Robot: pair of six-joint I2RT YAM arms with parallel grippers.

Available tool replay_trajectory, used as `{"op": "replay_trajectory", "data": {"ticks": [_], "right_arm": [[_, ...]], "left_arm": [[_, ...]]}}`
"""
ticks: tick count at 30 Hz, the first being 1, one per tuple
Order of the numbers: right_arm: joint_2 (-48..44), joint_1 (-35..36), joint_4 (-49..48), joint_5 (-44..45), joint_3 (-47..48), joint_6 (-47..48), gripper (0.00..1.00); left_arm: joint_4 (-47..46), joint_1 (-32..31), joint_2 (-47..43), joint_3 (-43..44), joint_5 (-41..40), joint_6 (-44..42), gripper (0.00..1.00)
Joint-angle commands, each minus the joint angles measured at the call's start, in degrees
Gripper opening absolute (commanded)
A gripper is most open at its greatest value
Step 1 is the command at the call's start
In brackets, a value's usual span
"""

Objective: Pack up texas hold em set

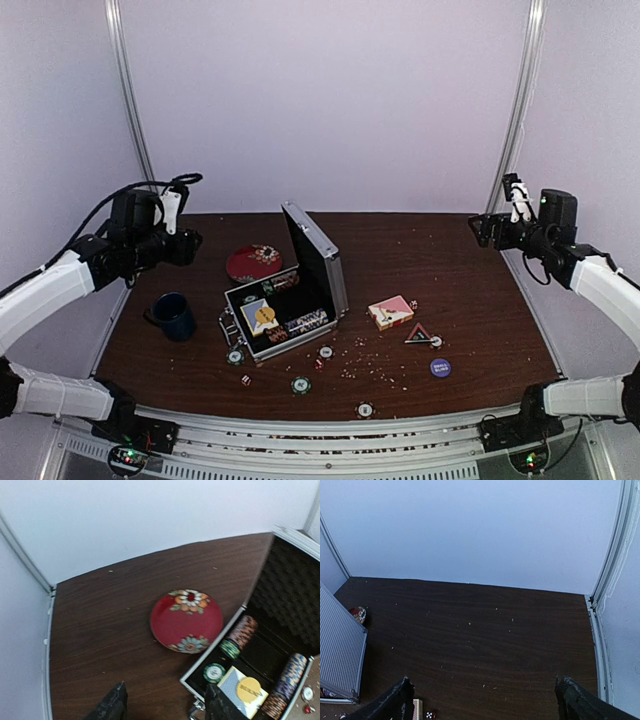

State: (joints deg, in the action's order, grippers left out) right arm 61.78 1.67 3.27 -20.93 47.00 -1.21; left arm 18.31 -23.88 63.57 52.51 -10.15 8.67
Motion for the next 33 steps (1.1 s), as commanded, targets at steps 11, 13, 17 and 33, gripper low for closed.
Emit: {"op": "replay_trajectory", "data": {"ticks": [11, 13, 17, 33], "right_arm": [[-4.77, -1.02, -0.92, -9.29, -9.78, 8.47, 0.95], [-4.69, -1.06, -0.88, -9.61, -9.95, 9.24, 0.95], [-4.08, -1.14, -0.26, -11.01, -9.56, 10.37, 0.94], [-2.38, -1.14, 1.46, -13.08, -7.49, 12.28, 0.91]], "left_arm": [[2.12, -36.98, 2.13, -9.32, 4.34, 0.81, 0.4], [-0.2, -39.86, 5.17, -9.74, 4.18, 0.43, 0.38], [-4.87, -42.33, 11.55, -10.16, 4.33, -1.82, 0.35], [-30.5, -41.92, 27.83, 0.01, -5.66, -7.97, 0.31]]}}
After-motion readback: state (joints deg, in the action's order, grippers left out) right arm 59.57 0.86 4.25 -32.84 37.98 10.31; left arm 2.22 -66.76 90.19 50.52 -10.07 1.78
